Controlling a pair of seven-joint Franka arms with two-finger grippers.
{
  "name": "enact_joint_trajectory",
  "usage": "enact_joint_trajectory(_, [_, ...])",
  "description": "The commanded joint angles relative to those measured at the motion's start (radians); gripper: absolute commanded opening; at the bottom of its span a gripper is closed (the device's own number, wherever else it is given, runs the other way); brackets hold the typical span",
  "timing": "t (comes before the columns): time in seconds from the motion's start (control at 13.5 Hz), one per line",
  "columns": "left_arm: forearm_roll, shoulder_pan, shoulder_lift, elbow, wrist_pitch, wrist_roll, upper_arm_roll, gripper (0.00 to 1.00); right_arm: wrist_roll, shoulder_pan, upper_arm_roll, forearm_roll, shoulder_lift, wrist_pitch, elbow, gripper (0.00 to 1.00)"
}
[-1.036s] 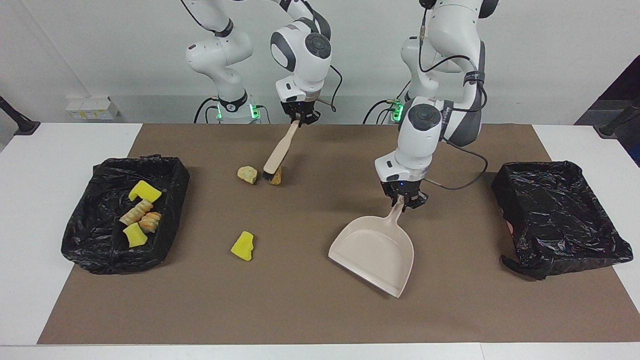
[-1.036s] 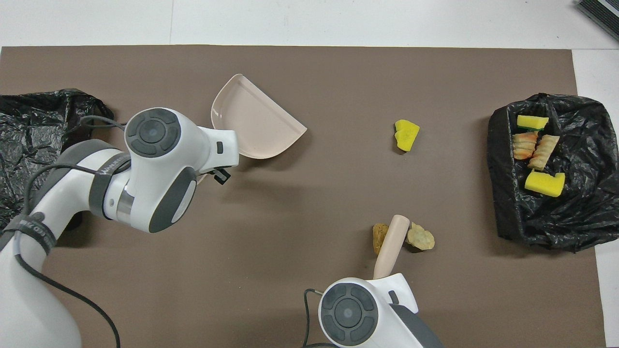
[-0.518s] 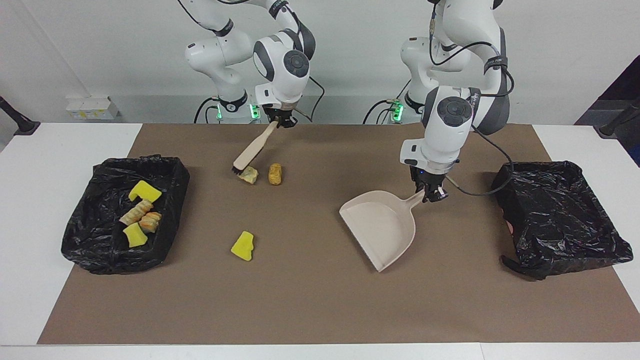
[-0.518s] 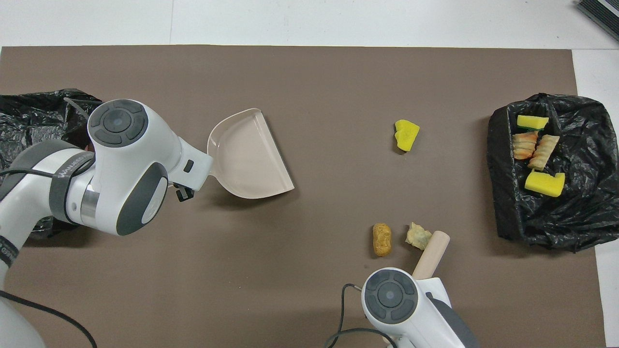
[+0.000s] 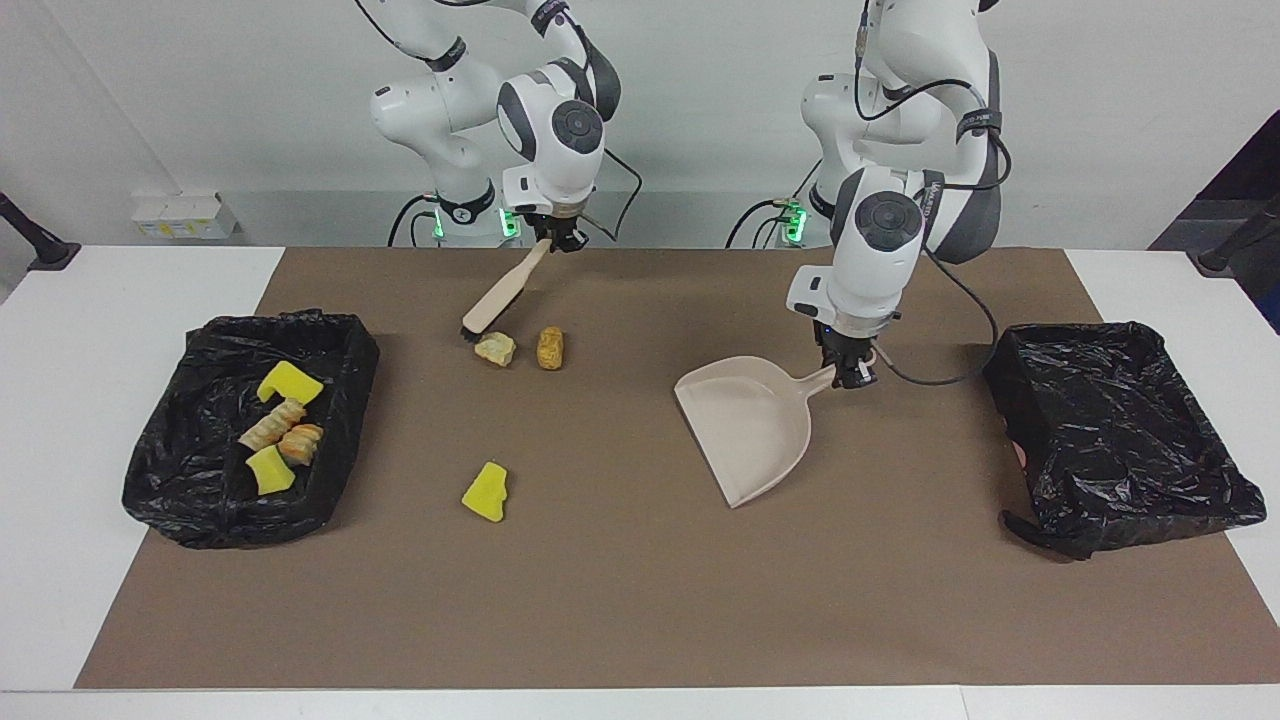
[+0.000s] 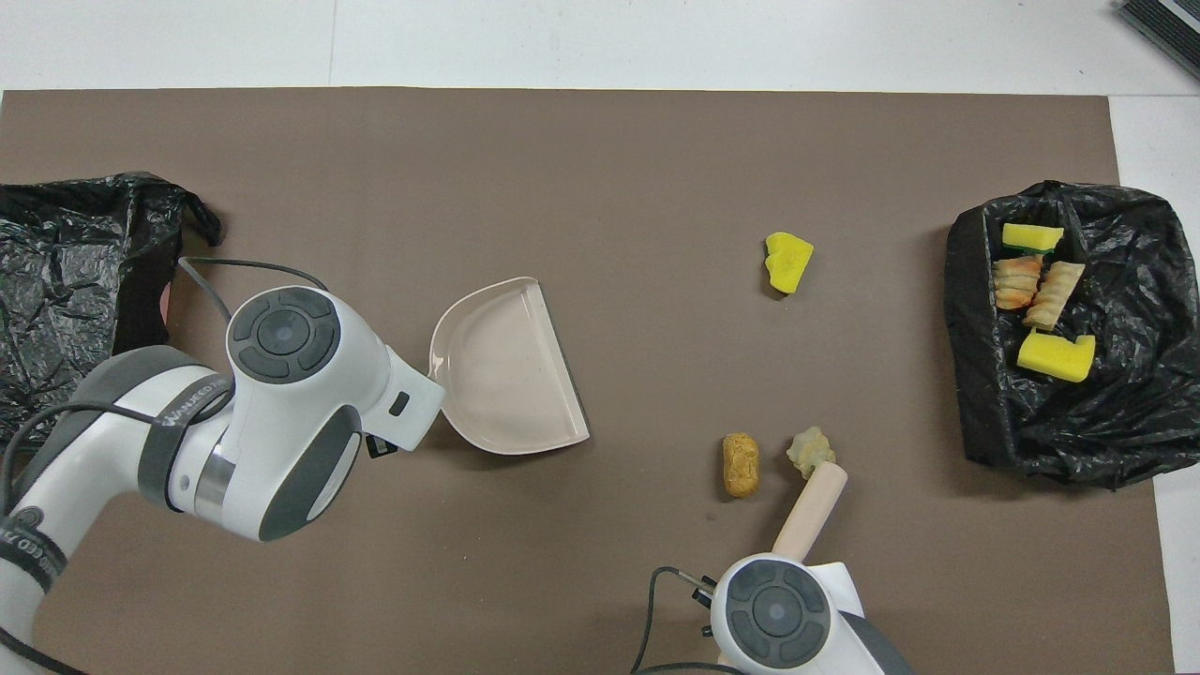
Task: Sweep and dump trash in bin
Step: 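Sweep the bread scraps toward the dustpan with the right gripper's brush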
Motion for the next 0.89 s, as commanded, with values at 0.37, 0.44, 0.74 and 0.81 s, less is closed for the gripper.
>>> enact_joint_trajectory(0.37, [0.013,-0.029,-0.044,-0.063,0.076,-0.029,0.008,0.00,-0.119,-0.016,0.002,0.035,0.233,0.206,0.190,0.00])
enact_joint_trajectory(0.44, [0.013,-0.029,-0.044,-0.063,0.079,-0.029,0.008,0.00,-0.140,-0.016,0.002,0.033,0.275,0.206,0.238,0.00])
enact_joint_trajectory(0.74, [0.013,-0.044,-0.043,-0.063,0.094,-0.068,0.010,0.00,-0.235,-0.001,0.003,0.015,0.424,0.208,0.397,0.00])
enact_joint_trajectory(0.81, [0.013,-0.042,-0.043,-0.063,0.102,-0.069,0.010,0.00,-0.258,0.013,0.003,0.018,0.445,0.206,0.425,0.00])
